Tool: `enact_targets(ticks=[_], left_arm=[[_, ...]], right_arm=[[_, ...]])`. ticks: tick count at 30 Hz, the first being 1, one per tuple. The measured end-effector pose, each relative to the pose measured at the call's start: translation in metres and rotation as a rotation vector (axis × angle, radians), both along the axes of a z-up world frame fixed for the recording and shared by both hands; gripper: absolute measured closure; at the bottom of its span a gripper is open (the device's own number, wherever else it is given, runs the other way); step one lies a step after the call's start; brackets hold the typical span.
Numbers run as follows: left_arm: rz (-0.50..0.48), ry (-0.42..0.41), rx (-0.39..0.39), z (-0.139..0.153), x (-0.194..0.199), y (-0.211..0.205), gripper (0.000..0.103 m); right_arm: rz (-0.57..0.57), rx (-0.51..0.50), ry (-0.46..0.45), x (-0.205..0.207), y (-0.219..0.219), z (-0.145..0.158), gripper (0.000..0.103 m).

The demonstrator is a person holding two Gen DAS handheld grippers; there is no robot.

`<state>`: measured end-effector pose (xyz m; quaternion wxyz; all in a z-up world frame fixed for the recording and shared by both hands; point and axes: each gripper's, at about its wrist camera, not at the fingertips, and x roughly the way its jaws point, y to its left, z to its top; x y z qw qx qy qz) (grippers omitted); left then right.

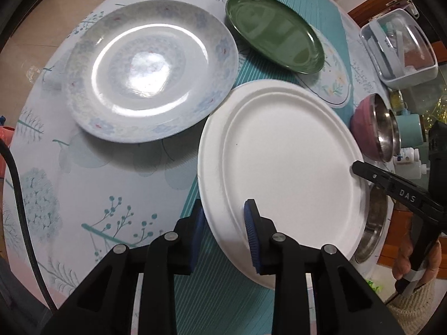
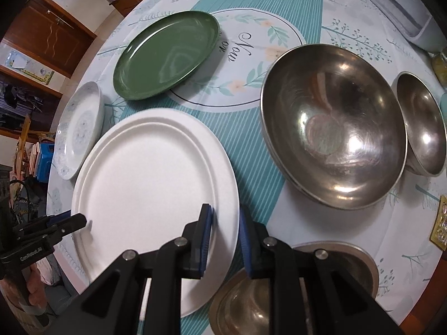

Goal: Organize plates and bowls

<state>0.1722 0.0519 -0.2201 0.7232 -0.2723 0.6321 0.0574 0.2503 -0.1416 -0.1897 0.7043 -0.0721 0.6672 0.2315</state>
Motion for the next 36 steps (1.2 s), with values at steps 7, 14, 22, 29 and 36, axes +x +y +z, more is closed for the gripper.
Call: enact_targets(ticks=[7, 14, 22, 29, 36], left_arm=[[-0.023, -0.023, 0.005, 0.029, -0.024, -0.001, 0.076], [-0.086, -0.064, 0.034, 0.058, -0.060, 0.005, 0.076], [-0.159, -0.129, 0.093, 0.097, -0.116, 0.030, 0.076], [-0.229, -0.147, 0.146, 0.101, -0.150, 0.040, 0.076], [-0.283, -0.084, 0.192, 0.070, -0.168, 0.059, 0.076]], right_arm=[[0.000, 0.025, -0.011, -0.014, -0.007, 0.023, 0.084], [0.015, 0.060, -0.059, -0.052, -0.005, 0.058, 0.084], [0.025, 0.111, -0.118, -0.123, 0.005, 0.090, 0.082], [-0.025, 0.088, -0.165, -0.189, 0.016, 0.090, 0.081], [-0.084, 0.069, -0.183, -0.240, 0.037, 0.073, 0.080]])
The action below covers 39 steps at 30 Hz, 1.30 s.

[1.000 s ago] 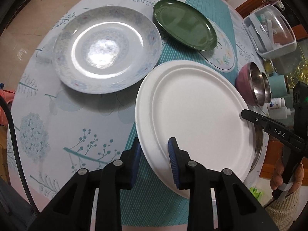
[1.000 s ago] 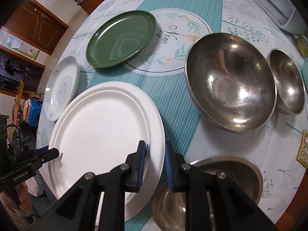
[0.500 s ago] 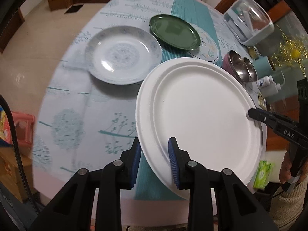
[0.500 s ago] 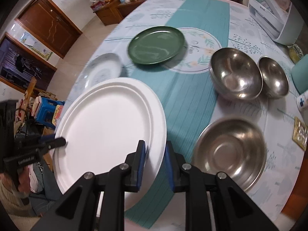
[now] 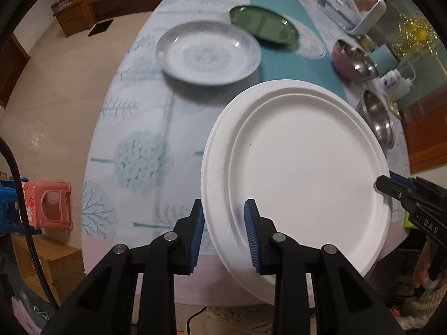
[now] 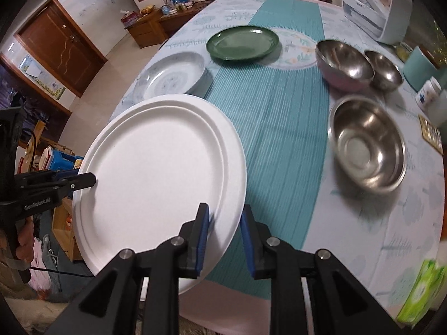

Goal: Organize plates and bowls

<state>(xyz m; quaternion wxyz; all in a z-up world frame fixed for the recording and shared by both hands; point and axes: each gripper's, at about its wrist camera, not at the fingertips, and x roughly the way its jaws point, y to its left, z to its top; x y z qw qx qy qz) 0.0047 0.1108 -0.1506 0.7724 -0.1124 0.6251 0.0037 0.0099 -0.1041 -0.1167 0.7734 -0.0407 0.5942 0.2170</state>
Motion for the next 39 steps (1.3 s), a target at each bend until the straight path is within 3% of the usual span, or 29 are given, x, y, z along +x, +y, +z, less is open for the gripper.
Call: enact_targets(ticks=[10, 19, 39], left_arm=[[-0.040, 0.033, 0.042, -0.039, -0.003, 0.043, 0.076], [-0.039, 0.069, 0.027, -0.073, -0.005, 0.072, 0.076], [-0.071, 0.072, 0.034, -0.085, 0.000, 0.079, 0.076]], right_arm=[[-0.092, -0.002, 0.094, -0.027, 0.038, -0.052, 0.079], [-0.101, -0.078, 0.078, -0.035, 0.073, -0.067, 0.079], [-0.167, -0.075, 0.148, -0.032, 0.075, -0.093, 0.079]])
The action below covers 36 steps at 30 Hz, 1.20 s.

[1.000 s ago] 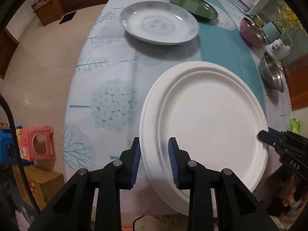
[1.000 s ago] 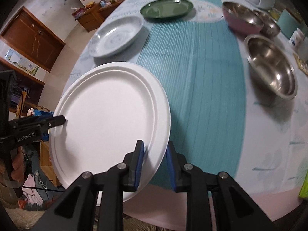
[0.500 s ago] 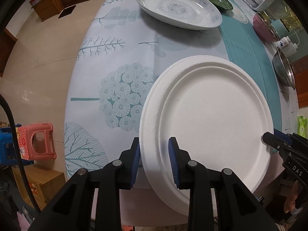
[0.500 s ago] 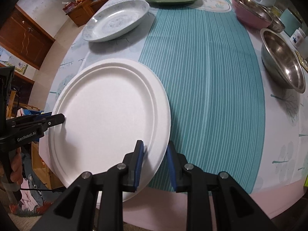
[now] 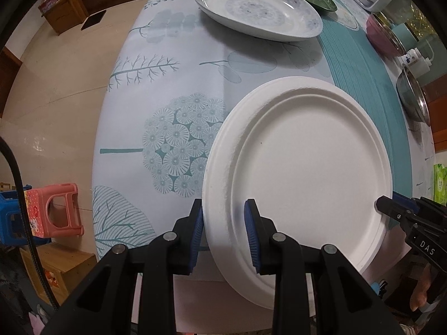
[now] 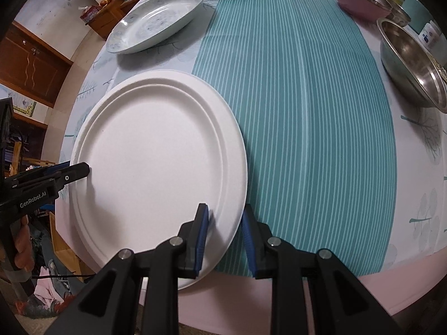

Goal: Organize plates and bowls

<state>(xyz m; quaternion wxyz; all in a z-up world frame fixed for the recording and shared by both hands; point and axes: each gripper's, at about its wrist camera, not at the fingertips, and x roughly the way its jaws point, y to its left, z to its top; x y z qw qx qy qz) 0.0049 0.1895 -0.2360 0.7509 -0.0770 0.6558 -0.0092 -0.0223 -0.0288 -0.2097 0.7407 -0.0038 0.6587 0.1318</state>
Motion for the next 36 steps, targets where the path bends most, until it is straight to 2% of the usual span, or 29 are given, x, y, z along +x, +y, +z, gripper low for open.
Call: enact_targets(ticks=[15, 20, 24, 28, 31, 36], left_arm=[[0.024, -0.037, -0.011, 0.007, -0.004, 0.003, 0.075], [0.039, -0.053, -0.024, 0.010, -0.004, 0.005, 0.061], [0.034, -0.075, -0.013, 0.015, -0.007, 0.003, 0.054], [0.037, -0.103, -0.014, 0.024, -0.011, 0.002, 0.050], [0.039, -0.145, -0.024, 0.038, -0.017, 0.003, 0.050], [-0.001, -0.270, 0.005, 0.075, -0.029, -0.002, 0.050]], right_arm=[[-0.028, 0.000, 0.006, 0.007, 0.004, -0.002, 0.079], [-0.032, 0.001, 0.009, 0.003, 0.004, -0.001, 0.078], [-0.047, -0.003, 0.006, 0.000, -0.002, 0.002, 0.064], [-0.073, 0.011, 0.004, -0.004, -0.010, 0.009, 0.062], [-0.081, 0.002, -0.014, -0.006, -0.014, 0.018, 0.062], [-0.077, -0.009, -0.072, -0.011, -0.013, 0.044, 0.062]])
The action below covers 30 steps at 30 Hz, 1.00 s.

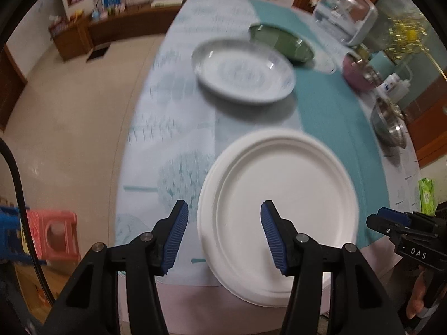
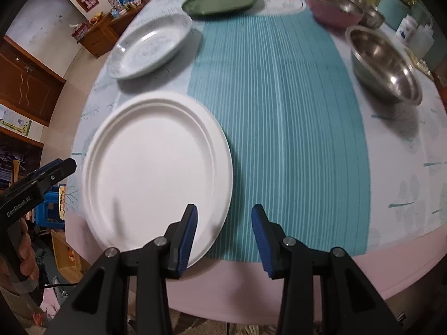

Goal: Organize plates and bowls

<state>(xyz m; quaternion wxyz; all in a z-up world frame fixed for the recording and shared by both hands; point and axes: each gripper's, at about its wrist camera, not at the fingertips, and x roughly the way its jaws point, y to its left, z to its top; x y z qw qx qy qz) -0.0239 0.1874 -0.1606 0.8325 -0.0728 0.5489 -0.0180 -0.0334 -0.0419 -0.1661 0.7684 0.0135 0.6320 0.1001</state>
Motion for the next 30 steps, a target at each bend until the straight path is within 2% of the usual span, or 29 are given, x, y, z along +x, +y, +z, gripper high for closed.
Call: enact_targets(ticks=[3, 7, 12, 14, 21, 23, 24, 30], left_arm=[[-0.031, -0.082, 0.015, 0.025, -0.003, -0.005, 0.050], [-0.074, -0.151, 0.010, 0.055, -0.006, -0.010, 0.050], [-0.081, -0.140, -0.072, 0.080, -0.003, -0.004, 0.038], [-0.062, -0.150, -0.103, 0.089, -0.003, 0.001, 0.036], [-0.078, -0.204, -0.034, 0.120, 0.003, 0.008, 0.035], [-0.085, -0.235, -0.020, 0.133, 0.004, 0.010, 0.024], [-0.083, -0.254, -0.015, 0.139, 0.004, 0.012, 0.022], [-0.074, -0.321, -0.017, 0.173, 0.016, 0.018, 0.017]], right_arm=[[0.008, -0.001, -0.047, -0.003, 0.003, 0.020, 0.062], [0.021, -0.013, -0.123, -0.002, 0.011, 0.050, 0.062], [0.027, 0.006, -0.186, 0.001, 0.019, 0.081, 0.062], [0.033, 0.006, -0.212, 0.001, 0.021, 0.092, 0.062], [0.039, 0.026, -0.291, 0.006, 0.028, 0.131, 0.062], [0.037, 0.022, -0.310, 0.008, 0.030, 0.141, 0.062], [0.037, 0.019, -0.321, 0.009, 0.030, 0.146, 0.062], [0.045, -0.010, -0.379, 0.022, 0.030, 0.175, 0.062]])
